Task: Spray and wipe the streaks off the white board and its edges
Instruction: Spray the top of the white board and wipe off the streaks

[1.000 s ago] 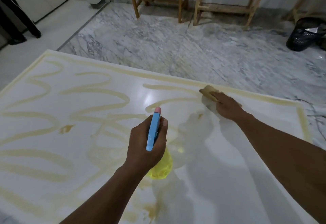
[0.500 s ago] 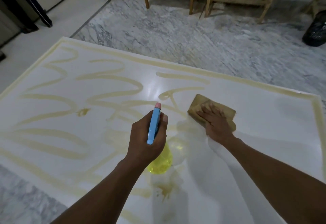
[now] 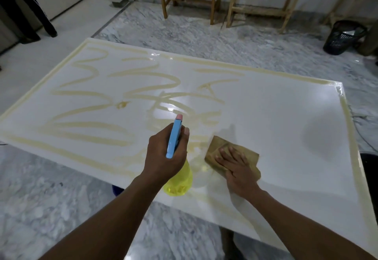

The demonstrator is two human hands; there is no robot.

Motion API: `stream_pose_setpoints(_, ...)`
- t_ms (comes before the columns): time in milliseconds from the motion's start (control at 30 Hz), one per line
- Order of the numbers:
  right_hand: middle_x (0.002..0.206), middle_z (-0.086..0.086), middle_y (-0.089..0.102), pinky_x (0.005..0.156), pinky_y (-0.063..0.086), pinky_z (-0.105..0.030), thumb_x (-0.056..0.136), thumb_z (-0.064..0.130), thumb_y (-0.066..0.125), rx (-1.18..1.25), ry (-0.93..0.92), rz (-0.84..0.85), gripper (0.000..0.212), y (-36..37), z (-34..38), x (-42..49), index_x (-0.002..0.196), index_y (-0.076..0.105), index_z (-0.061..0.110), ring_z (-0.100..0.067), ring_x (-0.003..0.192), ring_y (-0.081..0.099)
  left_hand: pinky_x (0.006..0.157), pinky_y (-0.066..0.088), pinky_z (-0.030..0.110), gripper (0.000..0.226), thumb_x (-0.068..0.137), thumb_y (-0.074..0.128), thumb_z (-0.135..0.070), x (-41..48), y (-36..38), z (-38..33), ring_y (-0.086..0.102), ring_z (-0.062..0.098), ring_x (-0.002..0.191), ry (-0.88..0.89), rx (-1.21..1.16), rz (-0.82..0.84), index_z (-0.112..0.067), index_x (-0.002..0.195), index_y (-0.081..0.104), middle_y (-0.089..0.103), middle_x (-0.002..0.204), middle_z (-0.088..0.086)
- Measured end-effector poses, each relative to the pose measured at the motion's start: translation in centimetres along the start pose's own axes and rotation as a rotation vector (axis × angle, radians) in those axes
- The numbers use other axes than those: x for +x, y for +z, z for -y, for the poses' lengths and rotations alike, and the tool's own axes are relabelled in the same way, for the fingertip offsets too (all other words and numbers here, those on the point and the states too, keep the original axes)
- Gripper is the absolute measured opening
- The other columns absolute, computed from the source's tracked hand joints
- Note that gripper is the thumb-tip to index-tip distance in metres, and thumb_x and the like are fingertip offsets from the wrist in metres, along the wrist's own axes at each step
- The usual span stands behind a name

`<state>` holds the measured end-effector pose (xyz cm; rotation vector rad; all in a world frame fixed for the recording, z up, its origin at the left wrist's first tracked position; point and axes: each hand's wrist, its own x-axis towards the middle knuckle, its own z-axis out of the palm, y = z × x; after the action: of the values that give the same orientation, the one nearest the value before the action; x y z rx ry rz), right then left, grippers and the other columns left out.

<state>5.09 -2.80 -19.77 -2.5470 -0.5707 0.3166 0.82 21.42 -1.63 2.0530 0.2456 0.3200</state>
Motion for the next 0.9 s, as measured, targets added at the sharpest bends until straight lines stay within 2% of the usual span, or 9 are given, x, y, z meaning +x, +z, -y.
stream_pose_setpoints(200,0.154,0.024,0.026,0.121,-0.007,-0.033,0.082,0.03,0.015,0.111,0.053,0.019,0.068,2.4,5.2,-5.4,0.138,0.054,0.039,-0.003,0.15,0.007,0.067,0.058,0.06,0.041,0.096,0.057,-0.05,-4.4,-3.3,0.6,0.069,0.04,0.063,-0.009,0.03,-0.008,-0.011,0.086,0.065,0.07,0.077,0.019)
stream_pose_setpoints(300,0.14,0.009,0.054,0.12,0.017,-0.029,0.096,0.008,0.034,0.378,0.234,-0.024,0.047,0.4,8.6,-5.8,0.125,0.068,0.023,-0.011,0.14,0.038,0.066,0.057,0.059,0.039,0.098,0.058,-0.048,-5.5,-3.9,0.2,0.07,0.039,0.062,0.005,0.027,0.015,-0.012,0.085,0.063,0.069,0.075,0.019)
stream_pose_setpoints(367,0.112,0.004,0.067,0.094,0.047,-0.028,0.093,-0.001,0.044,0.652,0.423,-0.057,0.04,-2.8,10.3,-5.0,0.104,0.076,0.022,-0.015,0.107,0.061,0.065,0.057,0.058,0.038,0.099,0.058,-0.048,-5.6,-4.0,-0.2,0.069,0.038,0.062,0.018,0.014,0.03,-0.013,0.085,0.063,0.067,0.073,0.017)
stream_pose_setpoints(433,0.091,-0.004,0.069,0.064,0.049,-0.026,0.082,-0.002,0.05,0.883,0.58,-0.043,0.034,-5.9,10.6,-3.9,0.091,0.077,0.017,-0.02,0.078,0.063,0.066,0.057,0.058,0.037,0.099,0.058,-0.047,-5.3,-3.8,-0.7,0.069,0.037,0.062,0.025,-0.003,0.037,-0.013,0.088,0.065,0.066,0.072,0.016)
stream_pose_setpoints(500,0.077,-0.011,0.062,0.054,0.046,-0.027,0.081,0.003,0.05,1.247,0.711,0.047,0.022,-8.0,9.7,-3.0,0.09,0.07,0.002,-0.025,0.064,0.058,0.066,0.057,0.058,0.035,0.1,0.058,-0.046,-4.6,-3.5,-1.0,0.069,0.036,0.061,0.038,-0.009,0.047,-0.014,0.088,0.065,0.067,0.073,0.015)
stream_pose_setpoints(567,0.074,-0.01,0.061,0.05,0.048,-0.026,0.087,0.009,0.049,1.493,0.744,0.163,0.019,-9.2,8.4,-1.7,0.091,0.066,0.001,-0.022,0.059,0.06,0.066,0.057,0.058,0.034,0.101,0.058,-0.045,-3.2,-3.0,-1.1,0.069,0.037,0.062,0.027,-0.029,0.057,-0.014,0.087,0.064,0.068,0.077,0.017)
stream_pose_setpoints(667,0.086,-0.012,0.063,0.059,0.052,-0.031,0.084,0.008,0.054,1.471,0.697,0.182,0.026,-11.1,5.0,2.5,0.108,0.065,0.007,-0.025,0.07,0.063,0.066,0.056,0.059,0.034,0.101,0.06,-0.043,0.4,-2.2,-1.3,0.069,0.038,0.063,0.018,-0.034,0.047,-0.014,0.085,0.063,0.067,0.074,0.017)
stream_pose_setpoints(767,0.077,-0.008,0.056,0.055,0.046,-0.028,0.079,0.001,0.051,1.299,0.643,0.148,0.028,-14.7,2.3,8.2,0.105,0.058,0.008,-0.022,0.062,0.057,0.067,0.057,0.059,0.032,0.1,0.059,-0.044,4.4,-1.2,-1.5,0.068,0.037,0.063,0.023,-0.023,0.052,-0.015,0.088,0.065,0.065,0.071,0.014)
stream_pose_setpoints(900,0.089,-0.014,0.065,0.06,0.049,-0.032,0.083,-0.004,0.046,0.962,0.606,-0.038,0.037,-20.7,-1.2,17.4,0.113,0.067,0.004,-0.027,0.075,0.062,0.067,0.057,0.059,0.031,0.101,0.06,-0.043,11.1,0.9,-1.4,0.068,0.04,0.064,-0.003,-0.021,0.039,-0.015,0.087,0.063,0.062,0.072,0.009)
